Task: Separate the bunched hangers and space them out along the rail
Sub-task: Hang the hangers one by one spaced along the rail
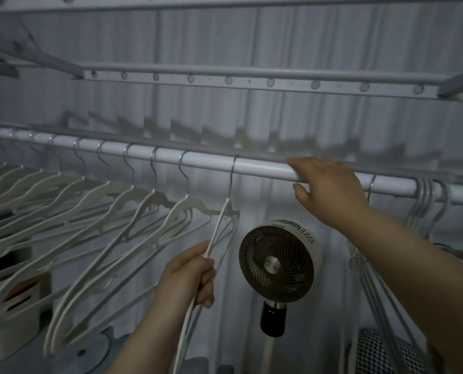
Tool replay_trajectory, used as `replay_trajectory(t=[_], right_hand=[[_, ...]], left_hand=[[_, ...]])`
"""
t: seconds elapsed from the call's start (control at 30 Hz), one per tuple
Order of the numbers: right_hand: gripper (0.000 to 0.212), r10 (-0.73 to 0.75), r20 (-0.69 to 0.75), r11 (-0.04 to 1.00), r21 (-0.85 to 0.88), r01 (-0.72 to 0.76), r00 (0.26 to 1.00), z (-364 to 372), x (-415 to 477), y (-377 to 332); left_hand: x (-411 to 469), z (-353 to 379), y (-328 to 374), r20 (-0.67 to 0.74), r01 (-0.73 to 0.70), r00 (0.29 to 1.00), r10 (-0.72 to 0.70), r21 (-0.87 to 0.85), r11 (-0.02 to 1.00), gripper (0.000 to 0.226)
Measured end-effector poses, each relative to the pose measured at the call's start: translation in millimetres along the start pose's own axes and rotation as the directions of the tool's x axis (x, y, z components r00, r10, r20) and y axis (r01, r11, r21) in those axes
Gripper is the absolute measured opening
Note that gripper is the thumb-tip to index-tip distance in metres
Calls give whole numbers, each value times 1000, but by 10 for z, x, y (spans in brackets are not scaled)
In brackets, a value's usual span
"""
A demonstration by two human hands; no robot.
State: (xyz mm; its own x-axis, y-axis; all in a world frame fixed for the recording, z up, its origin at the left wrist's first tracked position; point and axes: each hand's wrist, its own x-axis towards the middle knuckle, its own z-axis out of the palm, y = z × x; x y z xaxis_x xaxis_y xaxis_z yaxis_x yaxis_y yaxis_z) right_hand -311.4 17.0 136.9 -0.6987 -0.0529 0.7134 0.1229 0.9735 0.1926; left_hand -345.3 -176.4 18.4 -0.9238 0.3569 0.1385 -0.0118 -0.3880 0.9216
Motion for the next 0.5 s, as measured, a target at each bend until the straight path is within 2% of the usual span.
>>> replay_trajectory(t=[0.2, 0.5], right_hand=[[47, 41, -19, 999, -4, -42, 999, 33, -7, -54], [46, 22, -79, 1000, -12, -23, 997, 122, -13, -55]], left_hand=[[32, -177, 53, 16, 30, 999, -30, -22, 999, 45], [69, -305, 51, 50, 52, 997, -50, -36, 998, 47]])
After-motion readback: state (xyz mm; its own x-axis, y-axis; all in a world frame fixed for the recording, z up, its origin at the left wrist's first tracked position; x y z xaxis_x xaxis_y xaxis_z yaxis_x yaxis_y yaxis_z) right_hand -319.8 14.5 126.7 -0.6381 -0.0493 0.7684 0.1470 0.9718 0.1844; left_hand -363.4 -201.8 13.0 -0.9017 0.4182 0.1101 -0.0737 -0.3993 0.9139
